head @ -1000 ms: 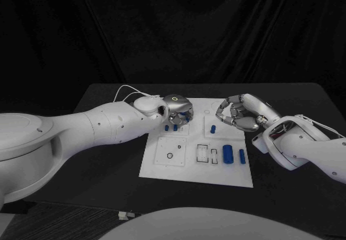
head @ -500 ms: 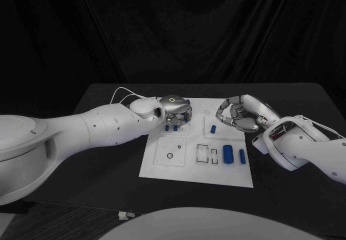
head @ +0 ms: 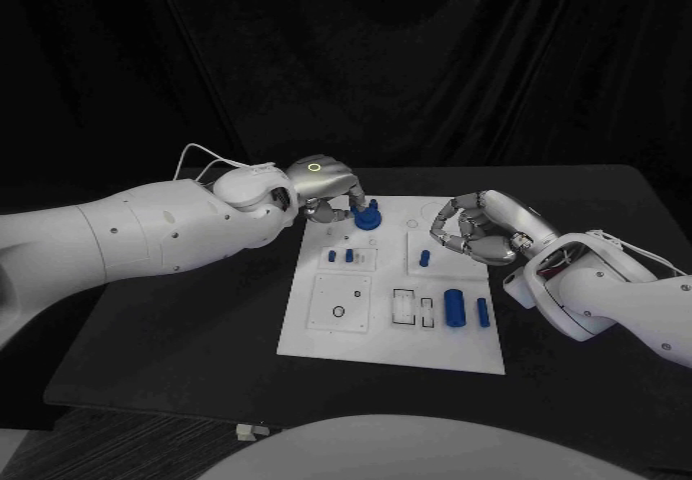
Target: Assemble the parts on the task board
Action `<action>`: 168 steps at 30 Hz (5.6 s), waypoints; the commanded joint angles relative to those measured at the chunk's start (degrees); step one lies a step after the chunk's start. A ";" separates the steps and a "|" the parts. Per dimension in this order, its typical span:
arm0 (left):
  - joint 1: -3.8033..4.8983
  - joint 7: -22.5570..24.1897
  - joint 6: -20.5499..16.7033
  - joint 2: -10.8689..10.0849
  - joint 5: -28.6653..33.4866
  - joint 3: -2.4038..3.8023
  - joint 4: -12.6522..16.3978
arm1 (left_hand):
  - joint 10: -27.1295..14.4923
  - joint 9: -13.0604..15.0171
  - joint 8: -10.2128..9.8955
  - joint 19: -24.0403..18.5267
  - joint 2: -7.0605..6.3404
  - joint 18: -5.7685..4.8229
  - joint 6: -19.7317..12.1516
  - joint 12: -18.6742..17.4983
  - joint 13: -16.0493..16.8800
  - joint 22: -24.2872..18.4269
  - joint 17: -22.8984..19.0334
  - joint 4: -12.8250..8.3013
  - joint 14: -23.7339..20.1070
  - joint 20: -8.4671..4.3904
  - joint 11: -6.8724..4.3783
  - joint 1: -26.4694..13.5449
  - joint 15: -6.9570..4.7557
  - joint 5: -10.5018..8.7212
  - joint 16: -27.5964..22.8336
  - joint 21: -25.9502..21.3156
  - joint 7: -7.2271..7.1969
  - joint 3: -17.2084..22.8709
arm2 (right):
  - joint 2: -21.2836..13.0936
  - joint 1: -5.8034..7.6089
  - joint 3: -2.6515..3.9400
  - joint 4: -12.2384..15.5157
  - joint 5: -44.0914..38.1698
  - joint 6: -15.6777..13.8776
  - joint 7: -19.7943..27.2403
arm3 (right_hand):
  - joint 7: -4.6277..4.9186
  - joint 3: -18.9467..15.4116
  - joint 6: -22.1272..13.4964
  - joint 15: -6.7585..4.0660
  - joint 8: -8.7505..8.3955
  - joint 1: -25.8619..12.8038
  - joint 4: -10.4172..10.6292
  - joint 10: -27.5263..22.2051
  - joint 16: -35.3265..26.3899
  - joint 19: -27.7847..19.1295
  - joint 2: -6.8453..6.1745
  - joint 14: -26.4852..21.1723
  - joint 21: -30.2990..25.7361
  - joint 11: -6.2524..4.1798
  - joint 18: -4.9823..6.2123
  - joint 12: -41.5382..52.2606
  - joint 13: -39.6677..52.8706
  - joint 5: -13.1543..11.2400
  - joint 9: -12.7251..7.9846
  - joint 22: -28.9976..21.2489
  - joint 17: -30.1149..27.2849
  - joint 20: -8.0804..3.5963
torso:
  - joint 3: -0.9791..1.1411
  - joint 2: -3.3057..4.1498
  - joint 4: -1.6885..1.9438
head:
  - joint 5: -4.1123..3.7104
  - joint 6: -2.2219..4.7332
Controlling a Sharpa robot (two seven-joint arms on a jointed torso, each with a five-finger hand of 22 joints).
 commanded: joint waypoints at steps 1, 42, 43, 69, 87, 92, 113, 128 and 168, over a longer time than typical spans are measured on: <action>0.52 1.38 2.99 -1.19 -0.13 -0.06 1.07 | 3.45 0.65 0.31 -0.62 1.02 -1.47 0.69 0.04 0.59 10.76 0.73 -1.04 0.55 -0.15 -1.22 -0.38 -0.59 -0.34 -0.51 -1.09 -0.01 2.77 | -0.23 -0.37 0.03 0.02 -0.35 0.17 -1.01 | 0.12 0.32 -0.10 -0.08 -1.14 1.47 -0.45 0.55 0.34 0.90 0.35 4.33 0.69 -0.18 0.75 -0.15 -0.20 0.73 -0.51 11.81 4.19 -0.06 | 0.02 -0.07 0.01 | 0.01 -0.01; -4.97 1.67 1.73 2.13 -0.13 -0.09 -5.59 | 2.95 0.20 -1.00 -1.20 0.98 -1.25 -0.67 -1.86 0.40 10.49 -0.66 -0.41 -0.07 -0.17 -0.95 -0.85 -0.73 -0.94 -1.10 -2.31 0.11 2.77 | 0.23 -0.91 0.03 -0.15 -0.22 0.41 -0.99 | 0.14 0.38 -0.11 -0.07 -1.18 1.63 -0.56 0.51 0.28 0.84 0.39 4.29 0.60 -0.16 0.77 -0.28 -0.36 0.83 -0.56 11.78 4.07 -0.05 | 0.09 -0.06 -0.05 | -0.34 -0.01; -5.02 1.64 1.68 2.25 -0.13 -0.09 -5.77 | 2.97 0.18 -1.05 -1.22 0.97 -1.25 -0.73 -1.88 0.40 10.48 -0.64 -0.41 -0.07 -0.17 -0.95 -0.85 -0.72 -0.95 -1.10 -2.34 0.11 2.77 | 0.23 -0.92 0.03 -0.14 -0.20 0.41 -0.97 | 0.14 0.38 -0.11 -0.07 -1.18 1.63 -0.56 0.51 0.28 0.84 0.39 4.29 0.60 -0.16 0.77 -0.28 -0.36 0.83 -0.56 11.78 4.07 -0.05 | 0.10 -0.06 -0.03 | -0.34 -0.01; -5.52 0.98 2.65 4.88 -0.13 -0.08 -8.21 | 3.02 0.00 -1.53 -1.31 0.95 -1.23 -1.38 -2.23 0.42 10.45 -0.87 -0.43 -0.20 -0.16 -0.98 -0.71 -0.70 -0.81 -1.24 -2.53 -0.06 2.88 | 0.40 -0.93 0.03 -0.19 0.22 0.81 -1.04 | 0.15 0.41 -0.07 -0.06 -1.17 1.70 -0.62 0.53 0.29 0.83 0.44 4.28 0.60 -0.15 0.77 -0.27 -0.37 0.88 -0.57 11.77 4.08 -0.04 | 0.11 -0.04 -0.06 | -0.46 -0.01; -5.76 0.45 4.70 5.09 -0.13 -0.08 -8.81 | 2.95 -0.04 -1.64 -1.44 0.90 -1.17 -1.53 -2.38 0.41 10.37 -1.41 -0.44 -0.37 -0.16 -0.98 -0.70 -0.71 -0.77 -1.43 -2.82 -0.12 2.89 | 0.40 -0.94 0.03 -0.16 0.29 1.08 -1.22 | 0.16 0.41 -0.04 -0.05 -1.17 1.73 -0.64 0.51 0.29 0.80 0.45 4.27 0.55 -0.14 0.79 -0.34 -0.46 0.90 -0.59 11.76 4.09 -0.03 | 0.10 -0.05 -0.04 | -0.69 -0.01; -5.78 0.37 5.10 4.97 -0.13 -0.08 -8.84 | 2.89 -0.04 -1.64 -1.51 0.85 -1.14 -1.50 -2.48 0.39 10.33 -1.59 -0.42 -0.45 -0.16 -0.96 -0.75 -0.72 -0.74 -1.51 -2.97 -0.12 2.86 | 0.43 -0.95 0.03 -0.18 0.29 1.18 -1.30 | 0.16 0.41 -0.04 -0.05 -1.17 1.73 -0.64 0.51 0.29 0.80 0.45 4.27 0.55 -0.14 0.79 -0.34 -0.46 0.90 -0.59 11.76 4.09 -0.03 | 0.12 0.00 -0.04 | -0.64 -0.01; -6.54 0.45 5.66 5.91 -0.13 -0.08 -10.03 | 2.84 -0.49 -2.28 -2.03 0.69 -0.95 -3.31 -3.29 0.42 10.08 -3.51 -0.33 -1.27 -0.26 -1.02 -0.84 -0.88 -0.55 -2.43 -4.01 -0.64 3.06 | 0.56 -1.05 0.03 -0.20 0.36 1.54 -1.48 | 0.17 0.41 -0.04 -0.04 -1.19 1.75 -0.67 0.48 0.21 0.76 0.47 4.23 0.47 -0.13 0.81 -0.42 -0.56 0.91 -0.62 11.73 3.92 -0.02 | 0.11 -0.02 -0.04 | -0.75 -0.01; -6.63 0.05 5.81 6.49 -0.13 -0.08 -10.72 | 3.17 -0.63 -2.26 -2.12 1.01 -0.92 -3.86 -3.36 0.54 10.04 -3.79 -0.25 -1.38 -0.29 -1.04 -0.81 -0.89 -0.22 -2.59 -4.25 -0.73 3.28 | 0.73 -1.45 0.03 -0.36 1.38 2.07 -1.68 | 0.17 0.41 -0.01 -0.04 -1.18 1.76 -0.68 0.51 0.21 0.74 0.50 4.23 0.45 -0.13 0.81 -0.39 -0.52 0.91 -0.62 11.72 3.92 -0.02 | 0.10 -0.04 -0.05 | -0.47 -0.01; -6.64 1.74 1.51 4.74 -0.13 -0.08 -9.35 | -6.35 -2.24 -2.20 -4.82 -1.32 -0.14 -10.08 -8.01 -0.20 8.96 -8.92 -0.80 -4.44 0.52 0.59 -0.84 0.23 0.37 -5.21 -9.43 -3.59 4.25 | 0.70 -1.56 0.03 -0.43 1.42 2.75 -2.10 | 0.14 0.52 0.04 -0.04 -1.18 1.99 -0.87 0.46 0.11 0.63 0.64 4.17 0.24 -0.15 0.86 -0.53 -0.70 1.00 -0.66 11.65 3.71 0.00 | 0.10 -0.01 -0.03 | -0.34 -0.01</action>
